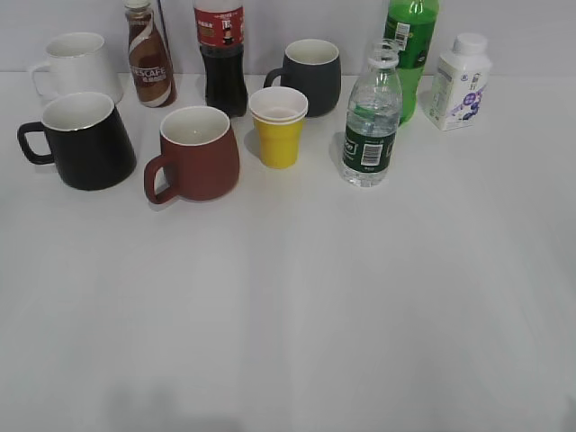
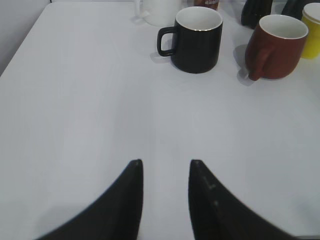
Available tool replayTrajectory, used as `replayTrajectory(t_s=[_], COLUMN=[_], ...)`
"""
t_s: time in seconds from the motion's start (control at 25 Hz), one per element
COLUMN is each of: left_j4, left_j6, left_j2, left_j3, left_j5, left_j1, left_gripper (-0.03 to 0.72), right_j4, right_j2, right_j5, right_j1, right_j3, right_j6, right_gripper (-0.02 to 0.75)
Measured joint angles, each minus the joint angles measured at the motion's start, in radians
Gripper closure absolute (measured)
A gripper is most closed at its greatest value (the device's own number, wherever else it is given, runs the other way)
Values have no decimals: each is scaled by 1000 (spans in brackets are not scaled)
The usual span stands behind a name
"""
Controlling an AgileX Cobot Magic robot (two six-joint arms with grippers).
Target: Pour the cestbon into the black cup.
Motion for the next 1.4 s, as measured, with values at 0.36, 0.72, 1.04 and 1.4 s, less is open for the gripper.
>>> replayTrajectory(t_s=[0.36,0.72,1.04,1.4], left_j4=[-1,-57,-5,5], left_j6=[0,0,0,0], left_j2=[0,60,413,1278], left_j3=[0,-13,135,223], left_j5=[0,-623,-1212,-1886], left_j1=[0,0,0,0], left_gripper=[452,451,447,396], right_j4=[0,0,0,2], right_j2=[0,0,0,0], right_j5=[0,0,0,0], right_j1=[0,0,0,0], right_j3=[0,0,0,0], right_j6=[0,0,0,0], right_gripper=[218,218,218,218])
